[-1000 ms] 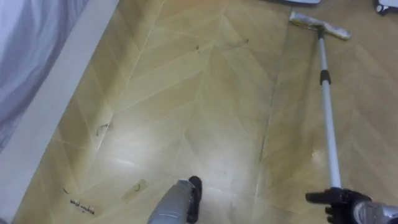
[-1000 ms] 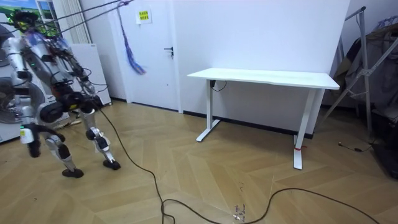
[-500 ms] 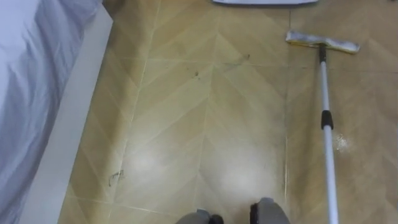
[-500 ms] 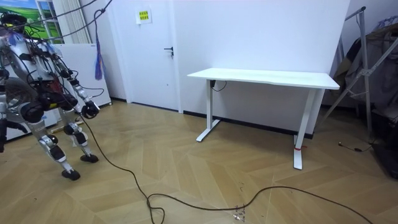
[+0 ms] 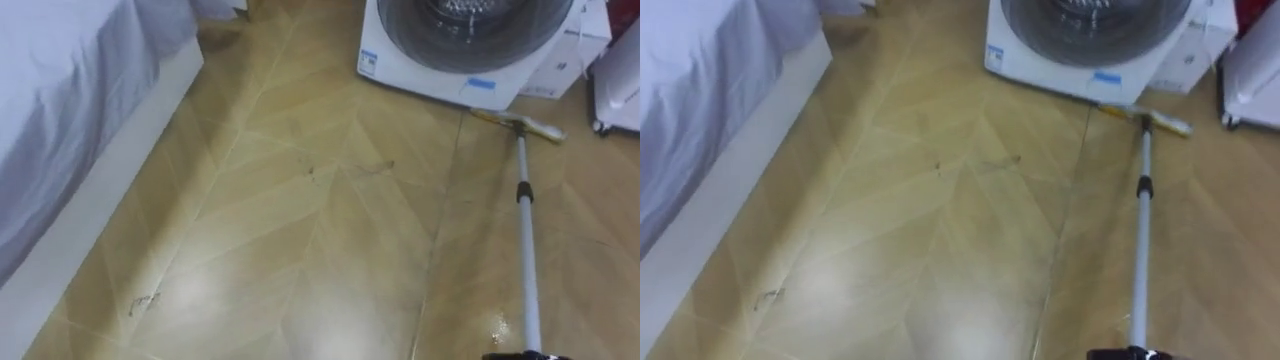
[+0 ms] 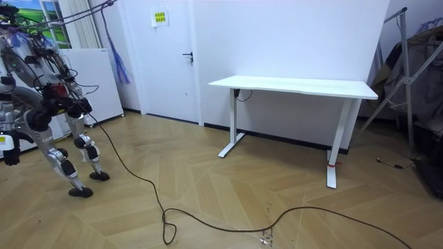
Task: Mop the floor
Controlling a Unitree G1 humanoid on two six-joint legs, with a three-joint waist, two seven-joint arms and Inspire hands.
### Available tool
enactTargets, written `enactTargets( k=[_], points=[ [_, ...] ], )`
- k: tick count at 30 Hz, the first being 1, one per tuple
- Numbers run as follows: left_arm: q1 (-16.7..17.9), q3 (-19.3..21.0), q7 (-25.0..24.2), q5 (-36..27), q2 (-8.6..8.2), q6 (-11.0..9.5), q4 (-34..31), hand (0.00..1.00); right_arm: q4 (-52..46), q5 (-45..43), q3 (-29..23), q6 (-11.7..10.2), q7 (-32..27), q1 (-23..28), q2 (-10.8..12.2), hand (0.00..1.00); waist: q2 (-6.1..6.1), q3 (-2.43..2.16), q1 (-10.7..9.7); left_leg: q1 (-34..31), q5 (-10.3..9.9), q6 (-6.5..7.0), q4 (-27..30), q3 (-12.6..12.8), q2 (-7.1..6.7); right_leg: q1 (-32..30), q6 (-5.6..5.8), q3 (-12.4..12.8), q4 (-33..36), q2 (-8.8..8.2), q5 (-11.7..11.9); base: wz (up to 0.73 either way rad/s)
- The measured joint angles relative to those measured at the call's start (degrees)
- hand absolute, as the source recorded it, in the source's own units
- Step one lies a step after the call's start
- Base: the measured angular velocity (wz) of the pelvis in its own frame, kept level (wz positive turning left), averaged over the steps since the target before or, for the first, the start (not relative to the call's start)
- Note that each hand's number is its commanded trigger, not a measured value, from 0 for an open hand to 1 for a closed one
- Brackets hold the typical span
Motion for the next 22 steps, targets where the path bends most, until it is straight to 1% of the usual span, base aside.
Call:
enactTargets(
  k=[1,2,3,4,6,7,8,9,10,11,12,13,17,20,21,22],
  points=[
    [0.05,-0.11,0.01,-0.11,-0.24,0.02,-0.62,0.00,-1.02,-0.39,0.03,-0.77,-0.06,1.51,0.09,1.00,0.20,-0.04,-0.32,1.21,0.58,0.00,-1.64,-0.08,-0.01,1.49,0.09,-0.16,-1.50,0.06,0.50,0.06],
    [0.18,-0.10,0.06,-0.16,-0.31,0.02,-0.81,0.00,-1.46,-0.69,0.03,-1.01,-0.11,2.47,0.23,1.00,0.28,-0.03,-0.46,1.99,0.94,-0.03,-2.75,-0.06,-0.03,2.22,0.12,-0.21,-2.35,0.06,0.81,0.04],
    [0.31,-0.06,0.40,0.03,-0.36,0.02,-1.04,0.00,-2.27,-1.52,0.16,-1.85,-0.27,4.57,0.64,1.00,0.28,-0.10,-0.60,3.68,1.85,-0.11,-5.03,0.12,-0.20,3.52,0.11,-0.18,-3.93,0.02,1.34,0.04],
    [0.68,-0.05,1.09,-0.14,-0.39,-0.03,-1.74,0.00,-2.29,-1.73,0.12,-2.65,-0.56,6.44,1.26,1.00,0.30,-0.12,-1.15,5.61,2.93,-0.21,-7.30,0.19,-0.30,5.30,0.13,-0.14,-5.71,0.03,2.02,0.06],
    [1.57,0.04,1.53,-0.14,-0.43,-0.42,-2.65,0.00,-2.91,-2.00,0.09,-3.40,-1.01,9.01,2.27,1.00,0.29,-0.24,-1.90,8.18,4.09,-0.35,-10.31,0.69,-0.26,7.73,0.09,-0.09,-8.35,0.20,2.76,0.06],
    [1.56,0.08,1.73,0.14,-0.50,-0.63,-2.75,0.00,-3.16,-2.03,0.10,-3.67,-1.15,10.11,2.72,1.00,0.23,-0.24,-2.07,8.95,4.32,-0.50,-11.10,0.77,-0.24,8.47,0.06,0.03,-9.03,0.34,2.92,0.00],
    [1.41,0.21,2.27,0.20,-0.70,-0.83,-2.75,0.00,-3.31,-2.01,0.11,-4.28,-1.48,11.72,3.62,1.00,0.23,-0.36,-2.67,10.23,4.62,-0.59,-12.48,0.75,-0.27,9.81,-0.01,0.00,-10.36,0.57,3.23,-0.04],
    [1.41,0.97,2.45,0.19,-1.09,-1.12,-2.64,0.00,-3.77,-1.93,0.13,-4.74,-1.63,13.02,4.53,1.00,0.17,-0.57,-2.99,11.45,4.80,-0.73,-13.58,0.77,-0.23,10.86,-0.08,-0.01,-11.41,0.87,3.53,-0.06],
    [1.48,1.46,2.49,0.20,-1.33,-1.27,-2.62,0.00,-4.31,-1.93,0.13,-4.78,-1.61,13.48,4.93,1.00,0.11,-0.67,-3.02,11.97,4.88,-0.82,-14.01,0.78,-0.22,11.40,-0.14,0.02,-11.88,0.95,3.61,-0.08],
    [1.59,2.05,2.76,0.22,-1.85,-1.33,-2.59,0.00,-4.60,-1.93,0.16,-5.16,-1.49,14.80,5.66,1.00,0.09,-0.91,-3.30,13.22,4.97,-0.87,-14.87,0.77,-0.16,12.45,-0.16,0.03,-12.56,1.07,3.64,-0.07],
    [1.61,2.20,3.33,0.22,-2.41,-1.33,-2.63,0.00,-4.63,-2.03,0.14,-5.27,-1.49,15.90,6.23,1.00,0.09,-1.00,-3.36,14.47,4.98,-0.88,-15.50,0.77,-0.10,13.44,-0.17,0.14,-12.97,1.20,3.65,-0.06],
    [1.73,2.25,3.35,0.27,-2.60,-1.33,-2.64,0.00,-4.85,-2.78,0.13,-5.26,-1.46,16.92,6.71,1.00,0.06,-1.03,-3.37,15.55,4.98,-0.88,-15.81,0.77,-0.03,14.40,-0.16,0.31,-13.63,1.31,3.66,-0.07],
    [2.78,2.25,3.36,0.67,-2.56,-1.34,-2.71,0.00,-6.57,-4.02,0.04,-5.43,-1.47,18.67,6.98,1.00,0.25,-1.25,-3.72,17.44,4.97,-0.89,-16.56,0.61,0.40,16.25,-0.14,0.84,-14.70,1.54,3.90,-0.07],
    [3.63,2.33,3.36,0.68,-2.49,-1.30,-2.74,0.00,-6.83,-4.14,-0.01,-5.39,-1.37,18.79,7.18,1.00,0.38,-1.06,-4.52,18.45,4.97,-0.89,-16.93,0.60,0.52,17.12,-0.13,0.91,-14.79,1.68,4.00,0.00],
    [4.21,2.33,3.36,0.73,-2.47,-1.29,-2.79,0.00,-6.99,-4.25,-0.03,-5.34,-1.21,18.86,7.32,1.00,0.67,-0.89,-4.73,18.74,4.97,-0.89,-16.94,0.66,0.56,17.44,-0.13,0.91,-14.77,1.72,4.00,0.00],
    [4.55,2.34,3.34,1.19,-2.46,-1.22,-2.79,0.00,-7.01,-4.61,-0.43,-5.25,-0.75,18.88,7.51,1.00,0.47,-0.85,-4.91,18.81,4.97,-0.89,-16.92,0.69,0.60,17.56,-0.20,0.89,-14.76,1.75,4.05,0.00]
  ],
)
